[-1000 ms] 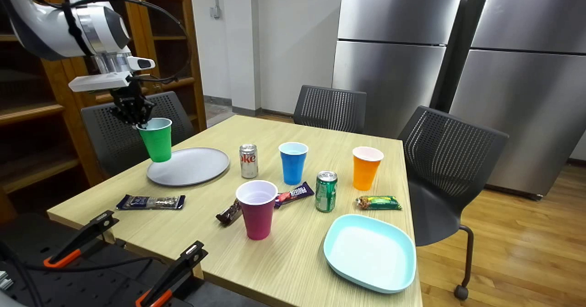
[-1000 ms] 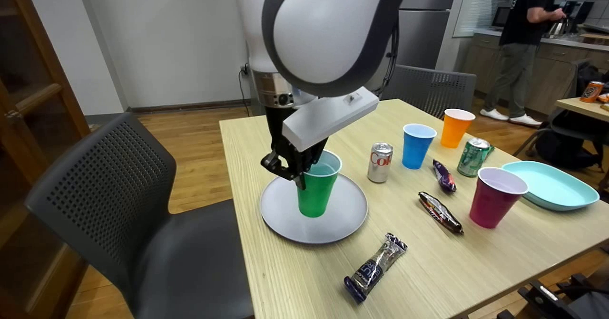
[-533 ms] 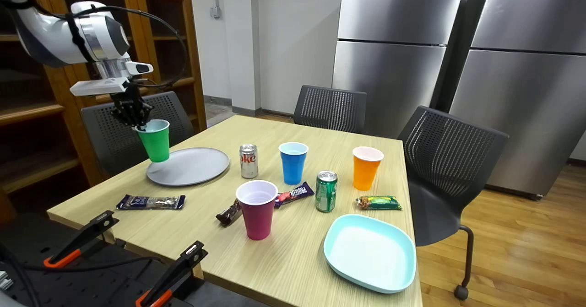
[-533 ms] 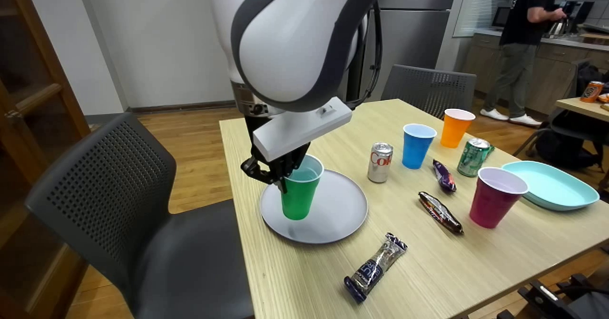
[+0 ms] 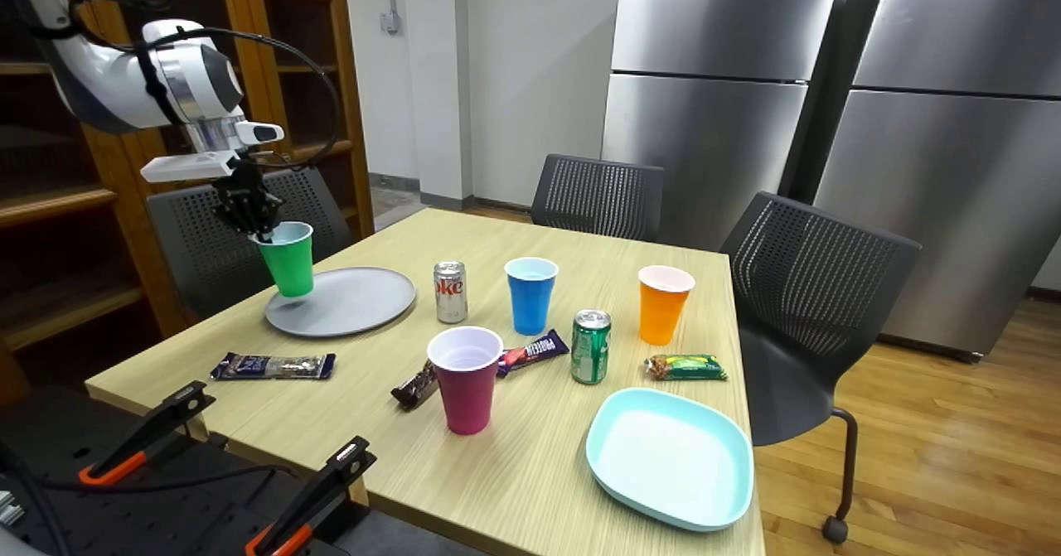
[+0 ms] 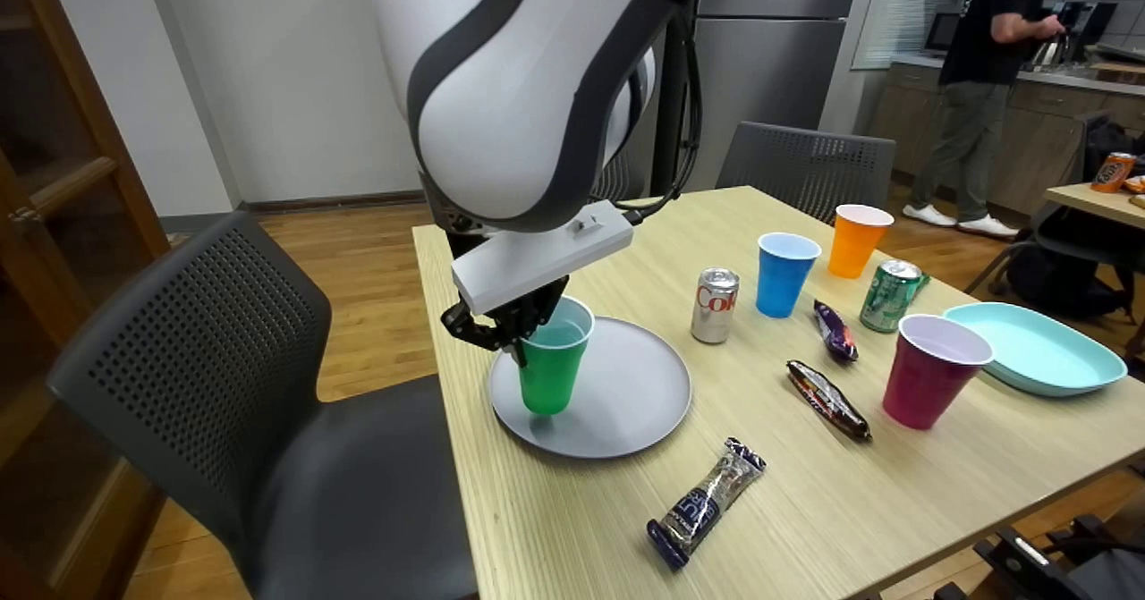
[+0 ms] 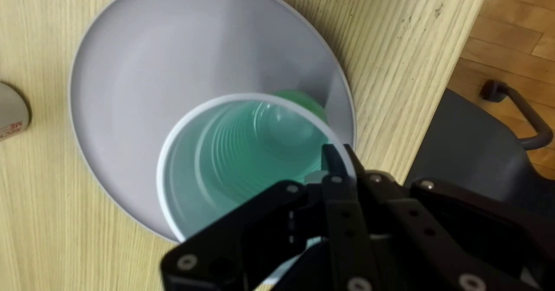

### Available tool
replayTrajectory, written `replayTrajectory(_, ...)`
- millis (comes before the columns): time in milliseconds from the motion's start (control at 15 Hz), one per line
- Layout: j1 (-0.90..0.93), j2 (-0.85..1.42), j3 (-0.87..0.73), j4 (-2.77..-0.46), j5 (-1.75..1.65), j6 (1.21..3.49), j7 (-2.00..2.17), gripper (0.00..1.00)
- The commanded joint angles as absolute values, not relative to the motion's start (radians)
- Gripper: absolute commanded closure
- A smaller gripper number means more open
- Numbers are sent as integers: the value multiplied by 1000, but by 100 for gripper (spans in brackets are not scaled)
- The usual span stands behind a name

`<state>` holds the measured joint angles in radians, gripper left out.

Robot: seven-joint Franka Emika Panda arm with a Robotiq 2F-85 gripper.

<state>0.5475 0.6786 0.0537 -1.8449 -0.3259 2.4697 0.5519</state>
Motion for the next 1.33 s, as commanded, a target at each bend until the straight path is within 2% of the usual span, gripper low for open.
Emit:
replayTrajectory(0, 563, 724, 45, -1771, -292, 2416, 558, 100)
replayTrajectory(333, 564, 744, 43, -1747, -270, 2409, 554, 100)
replayTrajectory(400, 566, 739, 42, -1750, -270, 2406, 555, 73)
replayTrajectory(467, 567, 734, 41, -1754, -271, 2404, 556, 72)
replayTrajectory(533, 571, 725, 38, -1761, -274, 2402, 561, 67)
replayTrajectory(1000, 560, 629, 64, -1835, -266, 2378, 532, 13)
replayTrajectory(1133, 552, 576, 79, -1883, -265, 2389, 513, 1)
replayTrajectory(1267, 543, 519, 95, -1938, -267, 2394, 489, 0)
